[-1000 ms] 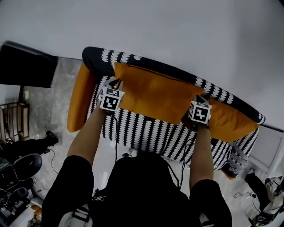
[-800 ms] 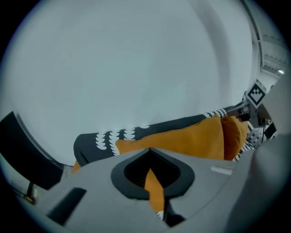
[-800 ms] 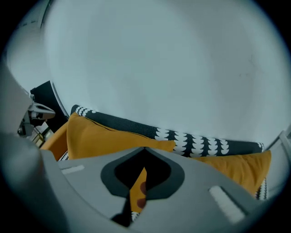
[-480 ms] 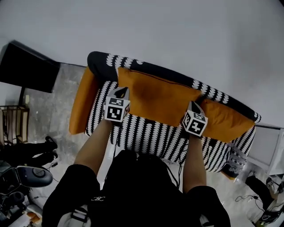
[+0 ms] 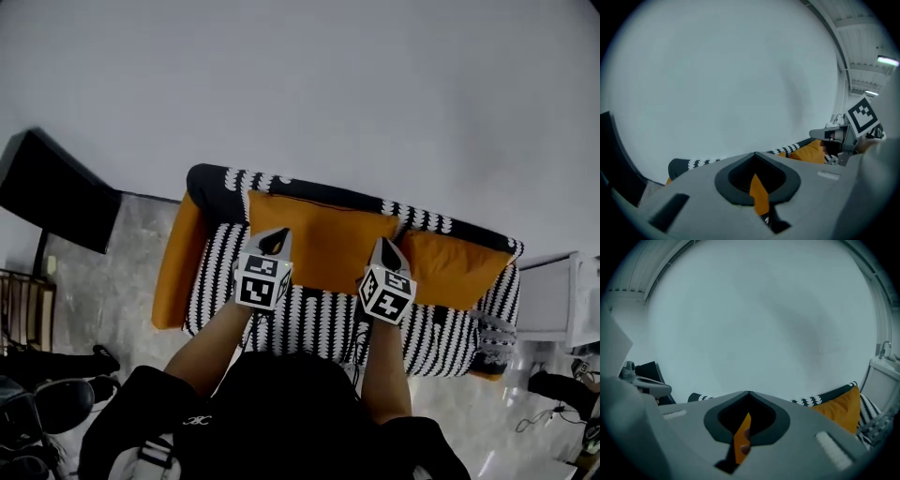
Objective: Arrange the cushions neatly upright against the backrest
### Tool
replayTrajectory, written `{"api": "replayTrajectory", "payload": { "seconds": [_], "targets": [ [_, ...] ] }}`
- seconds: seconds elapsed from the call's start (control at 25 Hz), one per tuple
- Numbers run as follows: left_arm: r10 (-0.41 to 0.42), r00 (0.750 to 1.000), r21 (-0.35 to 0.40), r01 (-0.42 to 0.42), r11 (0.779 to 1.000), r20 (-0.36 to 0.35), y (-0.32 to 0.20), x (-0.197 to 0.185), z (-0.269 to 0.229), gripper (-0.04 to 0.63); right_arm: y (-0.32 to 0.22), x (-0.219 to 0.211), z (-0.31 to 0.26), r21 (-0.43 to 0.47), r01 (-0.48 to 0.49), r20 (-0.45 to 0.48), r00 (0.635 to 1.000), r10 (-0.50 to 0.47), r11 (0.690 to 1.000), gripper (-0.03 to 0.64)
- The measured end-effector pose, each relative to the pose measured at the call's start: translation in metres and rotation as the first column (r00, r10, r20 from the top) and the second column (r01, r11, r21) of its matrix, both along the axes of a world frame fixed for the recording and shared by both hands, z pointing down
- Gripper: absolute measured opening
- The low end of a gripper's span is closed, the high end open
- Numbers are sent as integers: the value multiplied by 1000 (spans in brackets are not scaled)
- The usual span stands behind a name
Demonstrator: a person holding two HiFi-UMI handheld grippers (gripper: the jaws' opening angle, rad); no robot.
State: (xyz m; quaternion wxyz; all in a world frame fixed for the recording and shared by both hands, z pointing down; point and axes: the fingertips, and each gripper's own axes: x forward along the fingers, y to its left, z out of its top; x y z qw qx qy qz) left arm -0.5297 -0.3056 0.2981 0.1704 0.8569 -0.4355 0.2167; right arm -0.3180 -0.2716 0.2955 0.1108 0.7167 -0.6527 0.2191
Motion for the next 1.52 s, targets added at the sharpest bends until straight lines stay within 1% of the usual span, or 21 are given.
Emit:
{"api": "replayTrajectory", "payload": {
  "seconds": [0.16, 0.28, 0.44, 0.6, 0.72, 1.04, 1.24, 1.52],
  "targets": [
    [68, 997, 80, -65, 995, -32, 14, 15, -51, 9, 19, -26, -52, 104, -6, -14, 1000, 8, 995, 6],
    [115, 992, 165, -105, 981, -52, 24, 31, -92, 9, 31, -32, -90, 177, -15, -13, 1000, 17, 984, 6],
    [147, 984, 222, -121, 967, -104, 32, 45, -133, 9, 40, -33, -139, 277, -29, -36, 999, 40, 960, 6],
    [164, 981, 276, -131, 952, -102, 31, 50, -155, 9, 44, -29, -172, 344, -50, -49, 996, 71, 937, 5],
    [169, 980, 297, -131, 946, -106, 33, 54, -165, 9, 47, -28, -179, 360, -39, -72, 995, 70, 932, 5],
    [197, 975, 341, -152, 928, -100, 38, 55, -181, 9, 45, -42, -185, 368, -8, -72, 997, 37, 930, 5],
    [203, 975, 340, -161, 927, -91, 40, 57, -177, 9, 44, -48, -177, 346, 6, -77, 997, 22, 938, 5],
    [206, 975, 321, -170, 932, -79, 41, 54, -165, 8, 46, -52, -168, 322, 2, -74, 997, 23, 947, 5]
  ]
}}
